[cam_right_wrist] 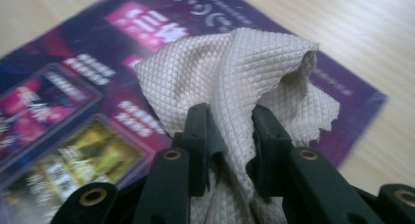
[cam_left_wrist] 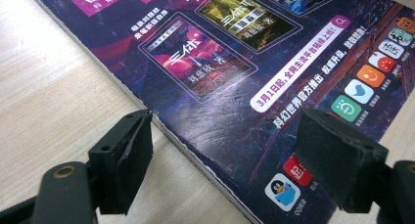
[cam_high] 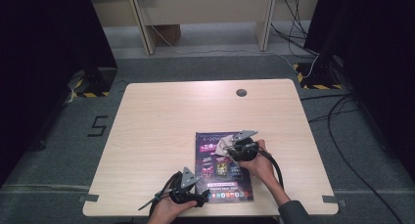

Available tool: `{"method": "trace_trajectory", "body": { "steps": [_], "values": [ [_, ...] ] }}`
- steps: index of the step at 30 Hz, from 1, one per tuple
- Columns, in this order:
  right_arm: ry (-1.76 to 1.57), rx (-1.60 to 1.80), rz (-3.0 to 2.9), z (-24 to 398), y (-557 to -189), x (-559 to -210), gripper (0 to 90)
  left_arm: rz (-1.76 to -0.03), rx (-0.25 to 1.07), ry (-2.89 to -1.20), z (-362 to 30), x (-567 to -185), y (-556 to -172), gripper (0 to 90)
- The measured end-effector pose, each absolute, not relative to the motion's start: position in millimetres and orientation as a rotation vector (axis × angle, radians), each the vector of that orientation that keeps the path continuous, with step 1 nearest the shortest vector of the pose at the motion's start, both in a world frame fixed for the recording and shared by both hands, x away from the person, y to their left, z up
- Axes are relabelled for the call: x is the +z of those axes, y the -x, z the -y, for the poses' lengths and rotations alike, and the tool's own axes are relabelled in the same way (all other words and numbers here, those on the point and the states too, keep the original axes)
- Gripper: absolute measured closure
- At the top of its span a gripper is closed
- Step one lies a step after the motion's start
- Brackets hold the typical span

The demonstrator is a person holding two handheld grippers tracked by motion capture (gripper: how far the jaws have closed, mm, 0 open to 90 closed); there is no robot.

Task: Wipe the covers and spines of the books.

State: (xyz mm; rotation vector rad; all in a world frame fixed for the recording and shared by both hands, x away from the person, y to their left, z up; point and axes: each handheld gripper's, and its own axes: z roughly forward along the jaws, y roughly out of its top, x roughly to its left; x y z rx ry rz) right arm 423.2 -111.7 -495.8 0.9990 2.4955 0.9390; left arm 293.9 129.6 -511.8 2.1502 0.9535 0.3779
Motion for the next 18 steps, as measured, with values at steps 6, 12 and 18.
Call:
{"method": "trace_trajectory", "body": {
  "steps": [6, 12, 18],
  "values": [
    [-1.075, 0.942, -2.451, 122.3, -438.4, -496.9, 71.6, -0.942, 0.391, -2.159, -128.2, -511.2, -292.9, 23.1],
    [-1.168, 0.938, -2.350, 132.2, -463.5, -499.2, 71.3, -0.937, 0.414, -2.168, -127.0, -510.5, -291.1, 23.0],
    [-1.184, 0.923, -2.333, 130.7, -464.1, -499.2, 71.4, -0.945, 0.413, -2.165, -127.2, -510.8, -291.5, 22.1]
  ]
}}
